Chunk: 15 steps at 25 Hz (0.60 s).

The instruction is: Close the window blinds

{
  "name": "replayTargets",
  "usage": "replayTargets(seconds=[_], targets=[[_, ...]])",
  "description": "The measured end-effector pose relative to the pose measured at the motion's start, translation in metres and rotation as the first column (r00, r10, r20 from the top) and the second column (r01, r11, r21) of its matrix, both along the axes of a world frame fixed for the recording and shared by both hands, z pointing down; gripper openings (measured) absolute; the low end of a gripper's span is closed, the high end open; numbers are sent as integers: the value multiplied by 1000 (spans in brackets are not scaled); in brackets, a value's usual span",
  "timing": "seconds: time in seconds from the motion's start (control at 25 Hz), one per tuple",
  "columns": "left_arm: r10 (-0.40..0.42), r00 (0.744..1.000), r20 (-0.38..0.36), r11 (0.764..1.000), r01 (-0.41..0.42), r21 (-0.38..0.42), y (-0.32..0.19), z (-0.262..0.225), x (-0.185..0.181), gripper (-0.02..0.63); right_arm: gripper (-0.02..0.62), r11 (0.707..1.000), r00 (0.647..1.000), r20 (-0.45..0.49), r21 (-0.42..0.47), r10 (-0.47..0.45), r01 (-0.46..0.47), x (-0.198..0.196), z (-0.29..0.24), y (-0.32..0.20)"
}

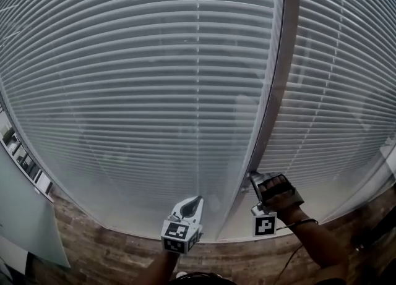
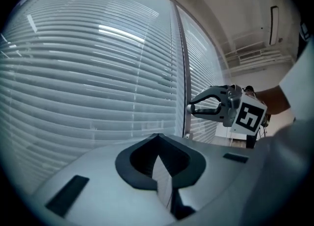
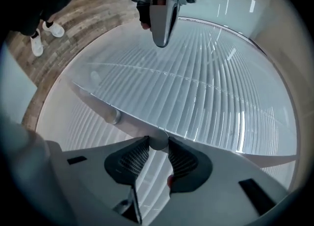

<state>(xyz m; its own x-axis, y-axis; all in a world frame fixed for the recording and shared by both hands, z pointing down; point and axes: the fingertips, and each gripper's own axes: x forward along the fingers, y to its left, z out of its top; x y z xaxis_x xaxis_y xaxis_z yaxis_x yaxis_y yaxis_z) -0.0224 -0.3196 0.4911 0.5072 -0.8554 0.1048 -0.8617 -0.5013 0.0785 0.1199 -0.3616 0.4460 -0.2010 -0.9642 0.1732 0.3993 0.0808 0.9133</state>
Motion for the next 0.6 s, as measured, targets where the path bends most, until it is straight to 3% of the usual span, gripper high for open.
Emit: replayTargets(seconds=[0.12,0.28,0.36,0.44,0.52,0.56,0.6], targets=[[3,1000,-14,1000,-3,-11,5,3,0,0,126,1000,998,-58,22,-15,16,1,5,4],[-4,1000,20,1000,5,-11,13,17,-6,0,126,997,989,-133,35,-66,71,-6,14,8],[-14,999,34,1000,14,-11,13,19,-6,0,127,996,991,-107,44,-79,84,-4,18,6],[-30,999,35,1000,30,-3,12,11,-4,0,127,994,996,9,68,-88,87,0,14,7],[-64,998,15,998,64,9,12,-3,-4,0,127,991,978,187,109,-92,72,9,-1,9],[-83,997,1,996,83,17,13,-10,-4,0,126,992,948,305,113,-90,58,14,-9,11],[-98,995,-6,995,98,24,14,-16,-5,0,126,994,895,438,101,-84,45,17,-17,15]])
